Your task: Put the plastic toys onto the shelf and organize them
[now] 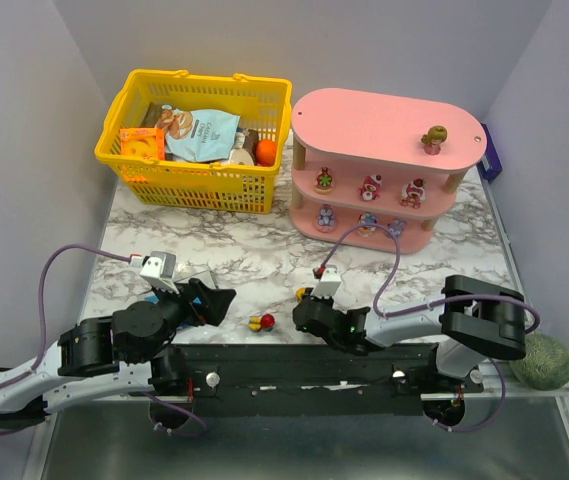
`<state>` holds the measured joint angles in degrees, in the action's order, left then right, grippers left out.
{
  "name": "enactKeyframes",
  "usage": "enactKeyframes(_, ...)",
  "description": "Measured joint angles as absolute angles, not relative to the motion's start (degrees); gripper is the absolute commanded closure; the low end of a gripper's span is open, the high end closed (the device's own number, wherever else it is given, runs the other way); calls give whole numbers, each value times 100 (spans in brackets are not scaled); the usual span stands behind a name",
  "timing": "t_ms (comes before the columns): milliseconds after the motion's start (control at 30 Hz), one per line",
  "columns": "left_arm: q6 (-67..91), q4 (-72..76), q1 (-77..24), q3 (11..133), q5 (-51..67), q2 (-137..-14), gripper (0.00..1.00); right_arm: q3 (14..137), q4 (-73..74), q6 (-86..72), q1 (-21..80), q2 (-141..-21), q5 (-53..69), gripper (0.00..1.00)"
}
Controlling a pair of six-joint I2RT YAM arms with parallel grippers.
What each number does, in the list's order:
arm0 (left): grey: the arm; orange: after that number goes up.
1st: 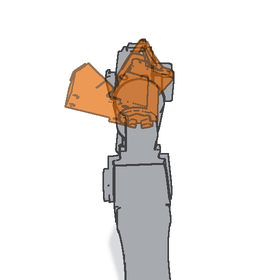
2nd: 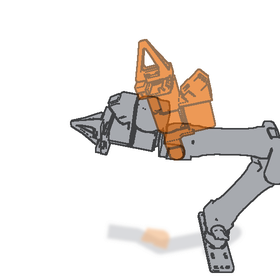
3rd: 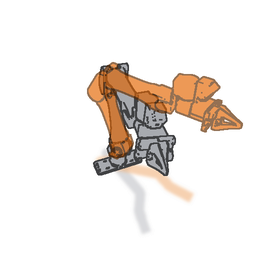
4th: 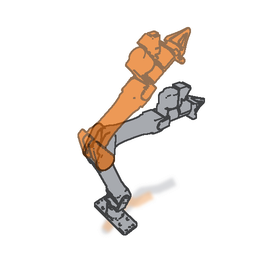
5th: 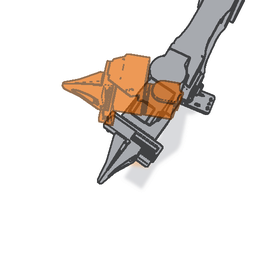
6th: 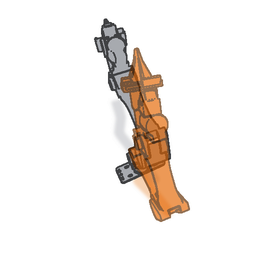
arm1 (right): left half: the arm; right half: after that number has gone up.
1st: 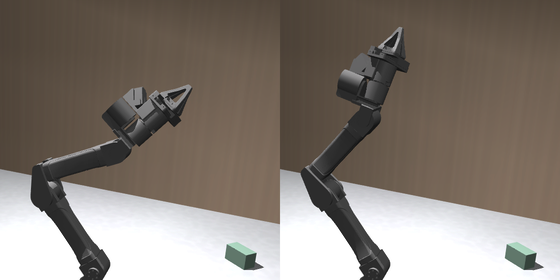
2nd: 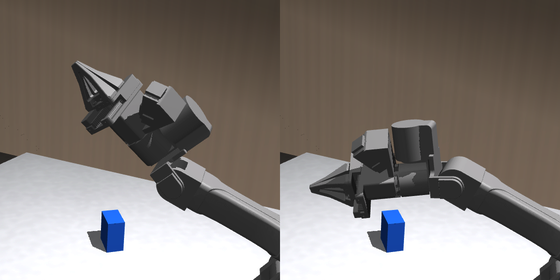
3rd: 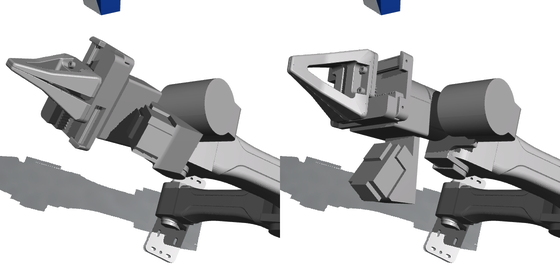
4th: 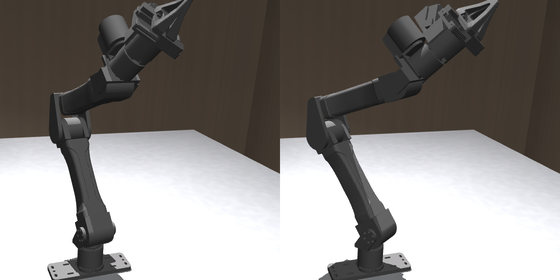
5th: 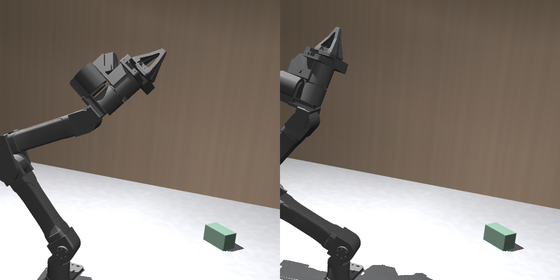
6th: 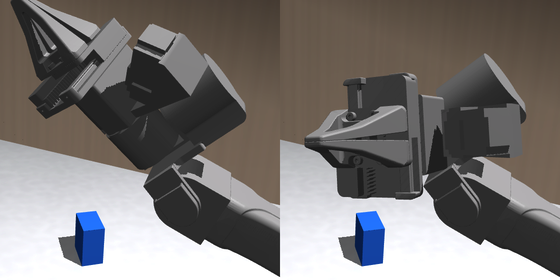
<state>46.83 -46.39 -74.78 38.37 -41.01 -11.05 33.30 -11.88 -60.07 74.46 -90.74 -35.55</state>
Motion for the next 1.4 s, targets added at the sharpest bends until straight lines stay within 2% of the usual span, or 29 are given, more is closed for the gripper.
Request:
enactKeyframes(567,4729,-4639,-7553,3837,-4152,-1109,1,2661,-2095,-6622,7076,-8901,-3562,99)
enactKeyframes(1133,4788,-4641,-7605,3837,-4158,-1109,1,2204,-1846,-6348,7039,-8261,-3708,99)
enactKeyframes(1233,4792,-4644,-7625,3837,-4160,-1109,1,2067,-1636,-6088,7218,-7937,-3745,86)
enactKeyframes(1267,4792,-4644,-7625,3837,-4160,-1109,1,2045,-1592,-5975,7290,-7828,-3771,74)
enactKeyframes(1333,4792,-4644,-7625,3837,-4163,-1109,1,2040,-1529,-5754,7422,-7614,-3802,60)
enactKeyframes(1367,4792,-4644,-7625,3837,-4163,-1109,1,2049,-1496,-5634,7476,-7513,-3835,47)
enactKeyframes(1400,4794,-4646,-7627,3837,-4163,-1109,1,2067,-1463,-5535,7522,-7428,-3868,42)
